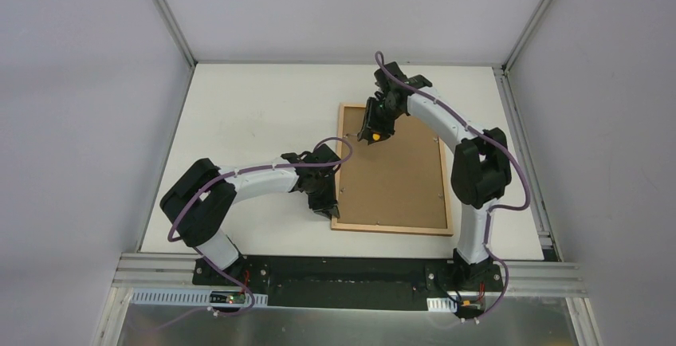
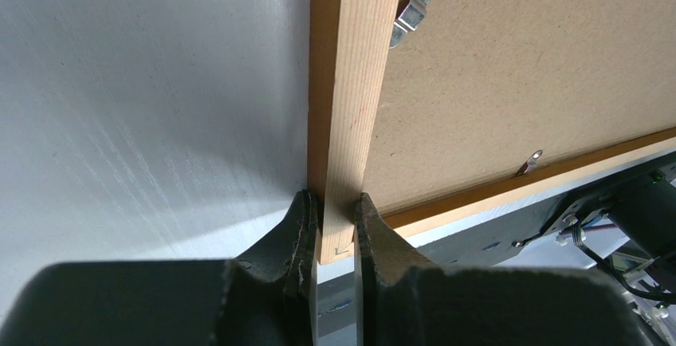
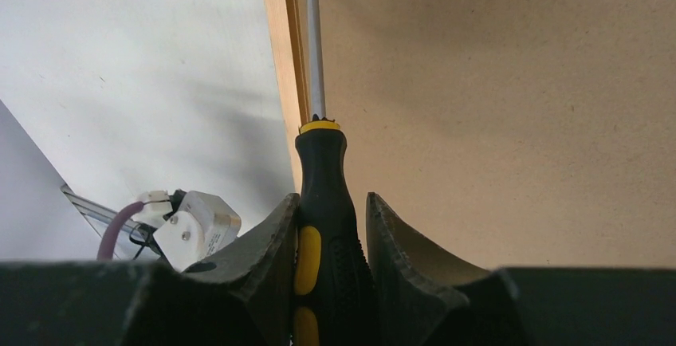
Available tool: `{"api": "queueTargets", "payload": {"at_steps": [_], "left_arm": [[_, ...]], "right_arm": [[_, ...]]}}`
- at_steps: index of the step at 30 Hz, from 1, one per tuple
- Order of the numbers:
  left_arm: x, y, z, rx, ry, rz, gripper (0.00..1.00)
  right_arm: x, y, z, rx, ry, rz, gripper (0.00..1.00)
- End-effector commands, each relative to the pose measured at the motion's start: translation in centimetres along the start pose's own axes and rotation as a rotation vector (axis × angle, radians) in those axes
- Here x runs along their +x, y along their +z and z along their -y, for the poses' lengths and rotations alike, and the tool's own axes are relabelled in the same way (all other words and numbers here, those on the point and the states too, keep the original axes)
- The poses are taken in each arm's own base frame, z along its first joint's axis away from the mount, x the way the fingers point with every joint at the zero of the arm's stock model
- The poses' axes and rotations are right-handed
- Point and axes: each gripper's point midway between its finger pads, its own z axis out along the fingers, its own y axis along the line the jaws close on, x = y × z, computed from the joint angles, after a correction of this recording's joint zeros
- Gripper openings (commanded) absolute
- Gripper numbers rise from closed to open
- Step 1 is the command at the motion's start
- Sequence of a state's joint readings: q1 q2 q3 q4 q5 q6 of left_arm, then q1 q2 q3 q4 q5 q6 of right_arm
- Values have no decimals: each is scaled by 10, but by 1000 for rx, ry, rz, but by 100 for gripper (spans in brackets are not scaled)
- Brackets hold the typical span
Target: Take the photo out of the frame
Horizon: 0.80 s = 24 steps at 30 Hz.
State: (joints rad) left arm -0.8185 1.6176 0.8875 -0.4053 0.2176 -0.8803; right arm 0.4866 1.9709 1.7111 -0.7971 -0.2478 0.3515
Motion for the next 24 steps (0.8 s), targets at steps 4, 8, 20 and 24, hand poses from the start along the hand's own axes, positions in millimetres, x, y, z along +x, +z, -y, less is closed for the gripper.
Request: {"api": "queueTargets", "payload": {"at_steps": [4,8,20,24], "left_arm": [[21,10,-37,-156,-58,-70,0],[19,12,-30,-135,-62,-77,0],[22,13,-28,-128,-69,-96,0],[21,14,-27,-124,-66,-95,0]], "right_arm": [[24,-9,6,25,-39,-31,0],[36,-1,11,45,-58,69,0],[51,7,-7,-110,-98,274,0],[61,17,-10,-180,-126,252,0]]}}
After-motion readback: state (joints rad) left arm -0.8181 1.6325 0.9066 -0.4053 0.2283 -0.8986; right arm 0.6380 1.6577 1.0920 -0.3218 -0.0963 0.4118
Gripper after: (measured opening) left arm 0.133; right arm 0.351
